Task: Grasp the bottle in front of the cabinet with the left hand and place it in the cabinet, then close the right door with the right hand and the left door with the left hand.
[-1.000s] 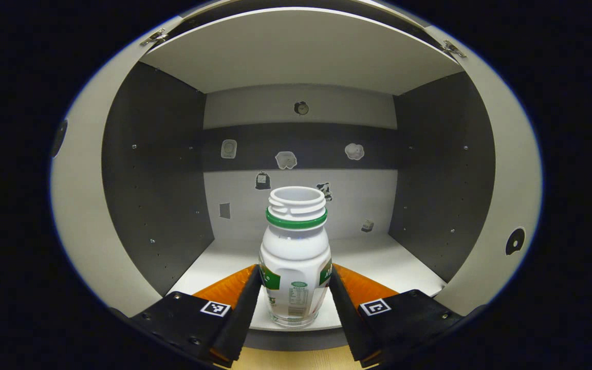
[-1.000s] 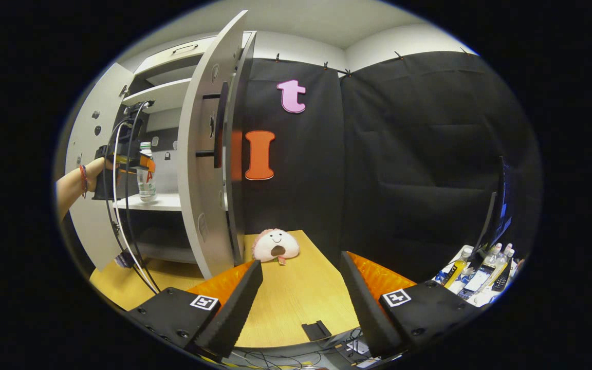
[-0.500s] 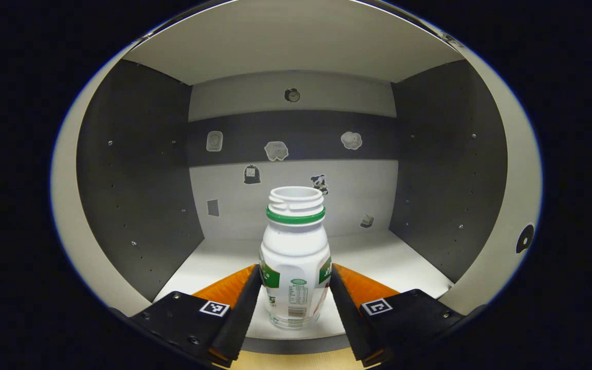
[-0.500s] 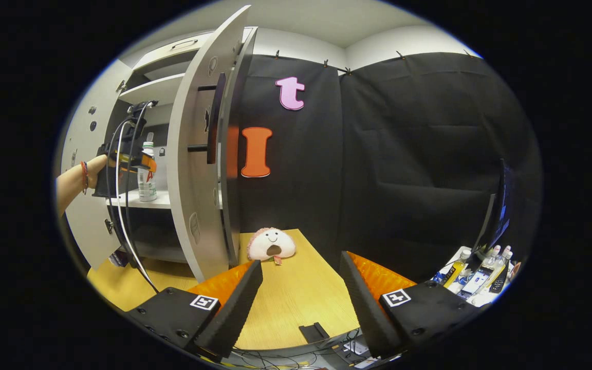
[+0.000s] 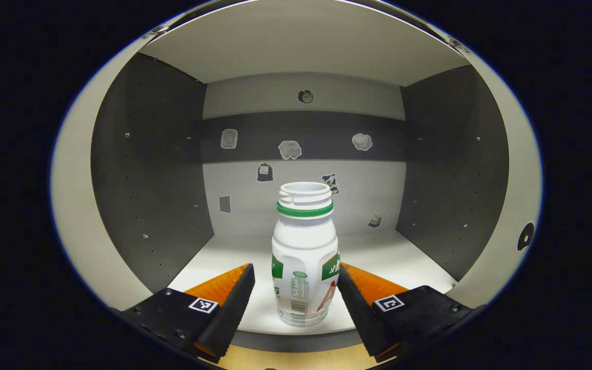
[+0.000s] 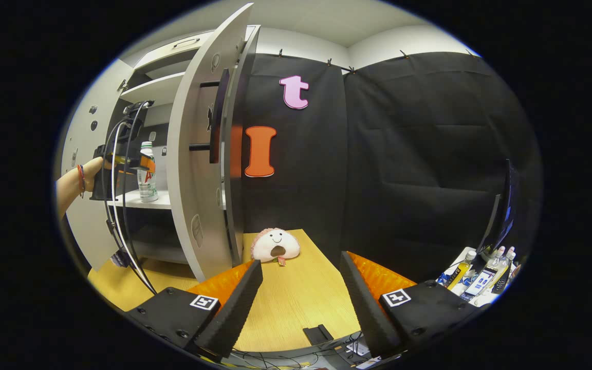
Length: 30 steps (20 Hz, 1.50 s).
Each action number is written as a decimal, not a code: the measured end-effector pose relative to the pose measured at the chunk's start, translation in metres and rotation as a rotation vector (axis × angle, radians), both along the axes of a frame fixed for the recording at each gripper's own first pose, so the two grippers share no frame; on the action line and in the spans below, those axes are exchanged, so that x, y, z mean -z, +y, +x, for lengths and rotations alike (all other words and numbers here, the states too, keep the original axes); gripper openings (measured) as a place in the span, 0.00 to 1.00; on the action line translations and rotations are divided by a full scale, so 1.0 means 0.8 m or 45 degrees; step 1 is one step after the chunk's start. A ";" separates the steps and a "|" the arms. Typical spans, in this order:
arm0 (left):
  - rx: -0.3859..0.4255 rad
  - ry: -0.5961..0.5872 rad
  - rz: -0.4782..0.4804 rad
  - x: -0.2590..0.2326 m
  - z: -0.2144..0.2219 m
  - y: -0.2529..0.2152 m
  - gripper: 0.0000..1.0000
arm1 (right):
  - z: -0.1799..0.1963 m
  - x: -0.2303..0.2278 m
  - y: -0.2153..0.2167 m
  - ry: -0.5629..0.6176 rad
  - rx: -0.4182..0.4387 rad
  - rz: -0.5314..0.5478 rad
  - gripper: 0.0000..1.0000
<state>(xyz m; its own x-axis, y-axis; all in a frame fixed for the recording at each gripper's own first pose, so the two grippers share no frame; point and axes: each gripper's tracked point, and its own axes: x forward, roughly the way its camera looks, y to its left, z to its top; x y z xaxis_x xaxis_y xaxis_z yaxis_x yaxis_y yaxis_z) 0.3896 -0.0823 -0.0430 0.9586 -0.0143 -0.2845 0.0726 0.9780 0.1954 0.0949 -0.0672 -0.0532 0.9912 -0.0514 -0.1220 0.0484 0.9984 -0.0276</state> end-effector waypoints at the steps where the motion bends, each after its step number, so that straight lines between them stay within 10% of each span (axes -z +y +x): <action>1: -0.007 -0.001 -0.013 -0.001 -0.005 0.002 0.95 | 0.000 -0.001 0.001 -0.002 -0.005 0.000 1.00; 16: -0.017 -0.140 -0.043 -0.061 -0.102 0.010 0.94 | 0.013 -0.018 0.001 -0.064 -0.082 -0.019 0.94; 30: -0.152 -0.252 -0.085 -0.077 -0.369 0.087 0.94 | 0.066 -0.019 0.061 -0.069 -0.316 0.002 1.00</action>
<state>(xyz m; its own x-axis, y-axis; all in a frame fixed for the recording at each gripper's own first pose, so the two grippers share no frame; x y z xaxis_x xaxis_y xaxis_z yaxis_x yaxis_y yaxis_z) 0.0944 -0.0125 0.0189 0.9916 0.0901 -0.0928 -0.0777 0.9886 0.1289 0.1480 -0.0182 -0.0379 0.9785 0.1947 -0.0682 -0.1971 0.9799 -0.0305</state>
